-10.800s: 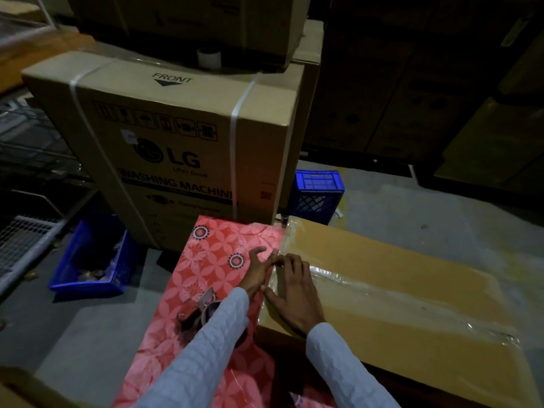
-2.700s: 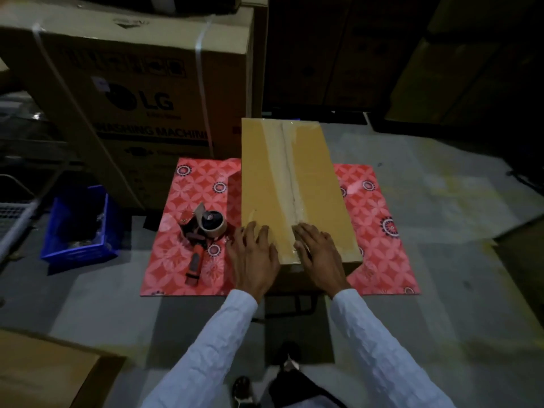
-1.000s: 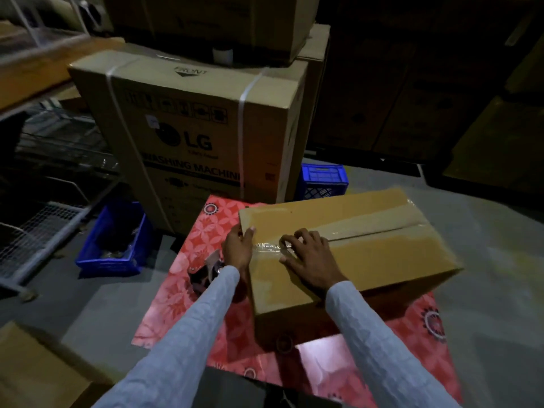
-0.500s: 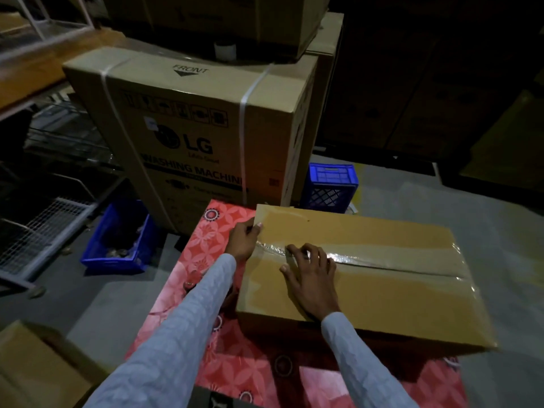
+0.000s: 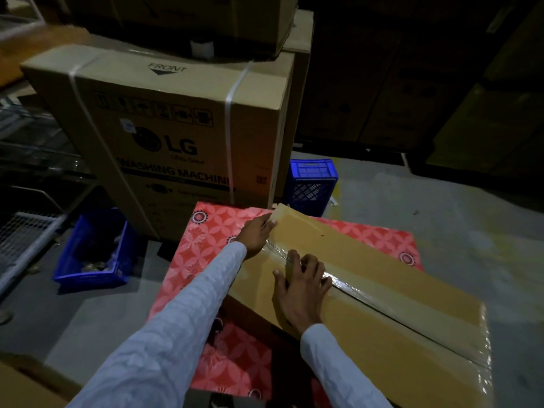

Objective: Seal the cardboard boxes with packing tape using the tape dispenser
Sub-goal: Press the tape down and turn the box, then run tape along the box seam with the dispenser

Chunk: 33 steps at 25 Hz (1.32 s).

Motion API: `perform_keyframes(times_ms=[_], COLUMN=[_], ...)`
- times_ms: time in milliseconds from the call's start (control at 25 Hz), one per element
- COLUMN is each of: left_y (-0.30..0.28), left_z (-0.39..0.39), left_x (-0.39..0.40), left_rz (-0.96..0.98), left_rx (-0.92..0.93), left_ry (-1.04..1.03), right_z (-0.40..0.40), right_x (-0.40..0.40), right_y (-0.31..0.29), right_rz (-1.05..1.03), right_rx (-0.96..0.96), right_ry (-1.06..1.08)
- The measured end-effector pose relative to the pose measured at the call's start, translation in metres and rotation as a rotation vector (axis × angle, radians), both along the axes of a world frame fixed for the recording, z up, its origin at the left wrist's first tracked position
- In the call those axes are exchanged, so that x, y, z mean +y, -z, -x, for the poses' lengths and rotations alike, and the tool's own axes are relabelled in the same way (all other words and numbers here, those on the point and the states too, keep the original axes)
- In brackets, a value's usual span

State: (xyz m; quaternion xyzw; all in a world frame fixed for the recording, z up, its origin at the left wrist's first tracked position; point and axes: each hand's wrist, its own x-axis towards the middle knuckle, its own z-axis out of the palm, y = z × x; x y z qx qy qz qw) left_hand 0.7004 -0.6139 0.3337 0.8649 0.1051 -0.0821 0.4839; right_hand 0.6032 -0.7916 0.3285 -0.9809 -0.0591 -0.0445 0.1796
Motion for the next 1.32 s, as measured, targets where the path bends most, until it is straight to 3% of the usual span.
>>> perform_keyframes(times_ms=[120, 240, 320, 440, 520, 760, 960, 1080, 1200, 1320], left_y=[-0.004, -0.002, 0.006, 0.025, 0.044, 0.097, 0.114, 0.140, 0.151, 0.137], left_z=[-0.001, 0.016, 0.034, 0.071, 0.095, 0.151, 0.167, 0.191, 0.209, 0.209], left_x=[0.015, 0.036, 0.059, 0.095, 0.114, 0.121, 0.109, 0.097, 0.080, 0.070], left_rz=[0.107, 0.213, 0.153, -0.105, -0.157, -0.284, -0.172, -0.024, -0.067, -0.135], left_rx=[-0.013, -0.125, -0.173, -0.217, -0.069, 0.419, 0.500, 0.590, 0.584, 0.517], left_ry=[-0.016, -0.267, -0.362, -0.311, -0.371, -0.458, -0.577, -0.534, -0.425, -0.460], right_z=[-0.019, -0.036, -0.050, -0.062, -0.060, -0.053, -0.053, -0.052, -0.052, -0.052], right_x=[-0.001, 0.009, 0.017, 0.039, 0.058, 0.078, 0.079, 0.080, 0.081, 0.080], right_y=[-0.010, -0.020, -0.023, -0.026, -0.022, 0.003, 0.004, 0.005, 0.006, 0.007], right_rz=[0.018, -0.031, -0.059, -0.139, -0.179, -0.007, -0.010, -0.016, -0.009, -0.013], right_rx=[0.015, 0.051, 0.031, 0.054, 0.094, -0.007, -0.021, -0.022, -0.021, -0.017], right_ry=[-0.038, -0.198, -0.358, -0.527, -0.576, -0.550, -0.549, -0.550, -0.546, -0.551])
